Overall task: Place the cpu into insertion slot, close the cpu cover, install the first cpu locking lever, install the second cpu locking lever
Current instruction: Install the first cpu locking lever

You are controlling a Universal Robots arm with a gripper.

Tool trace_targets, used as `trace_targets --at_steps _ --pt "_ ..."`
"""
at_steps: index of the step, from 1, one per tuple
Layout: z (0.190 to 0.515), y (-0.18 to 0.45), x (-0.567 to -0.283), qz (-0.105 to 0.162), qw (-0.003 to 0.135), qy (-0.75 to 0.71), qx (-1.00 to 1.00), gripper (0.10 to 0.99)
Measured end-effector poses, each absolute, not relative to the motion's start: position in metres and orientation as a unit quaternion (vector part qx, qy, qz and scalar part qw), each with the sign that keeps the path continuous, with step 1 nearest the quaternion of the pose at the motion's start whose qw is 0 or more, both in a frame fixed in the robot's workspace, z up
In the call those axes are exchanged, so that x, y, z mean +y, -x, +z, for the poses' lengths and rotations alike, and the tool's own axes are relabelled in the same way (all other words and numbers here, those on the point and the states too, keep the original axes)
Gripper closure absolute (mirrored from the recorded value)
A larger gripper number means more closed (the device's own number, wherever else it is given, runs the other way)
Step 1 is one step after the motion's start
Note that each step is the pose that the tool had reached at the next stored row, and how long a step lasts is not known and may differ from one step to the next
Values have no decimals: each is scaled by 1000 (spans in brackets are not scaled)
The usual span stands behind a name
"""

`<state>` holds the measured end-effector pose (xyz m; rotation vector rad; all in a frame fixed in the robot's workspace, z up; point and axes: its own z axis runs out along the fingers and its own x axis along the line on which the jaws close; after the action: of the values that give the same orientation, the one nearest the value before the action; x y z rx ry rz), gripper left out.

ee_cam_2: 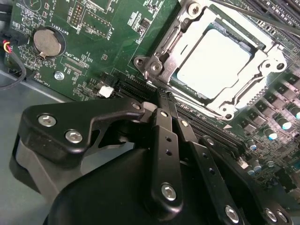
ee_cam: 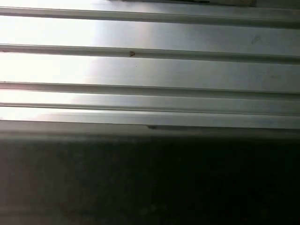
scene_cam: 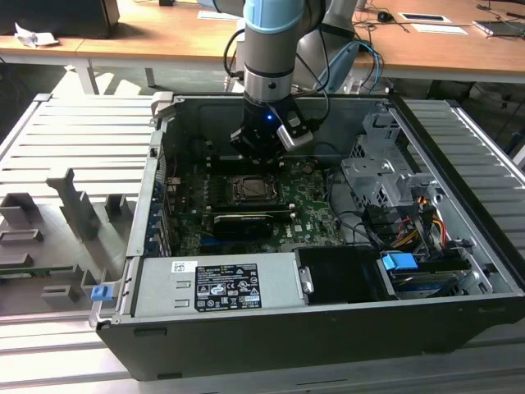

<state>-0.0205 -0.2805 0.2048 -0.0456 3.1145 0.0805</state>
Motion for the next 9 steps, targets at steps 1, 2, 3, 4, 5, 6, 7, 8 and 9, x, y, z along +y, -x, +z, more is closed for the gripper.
trace_targets --at_steps 1,2,3,4,5,6,7,8,9 --pt "205 20 -281 23 13 15 1000 980" --pt "204 20 -281 21 13 15 1000 980" --pt "203 20 -281 20 13 15 1000 980" --pt "202 20 -280 20 13 15 1000 980" --pt "202 20 -281 20 13 15 1000 980" --pt "202 20 -281 20 13 15 1000 980" --pt "202 20 -281 22 13 15 1000 980" --pt "202 20 -281 23 13 15 1000 980" --pt "202 20 -280 23 13 15 1000 980"
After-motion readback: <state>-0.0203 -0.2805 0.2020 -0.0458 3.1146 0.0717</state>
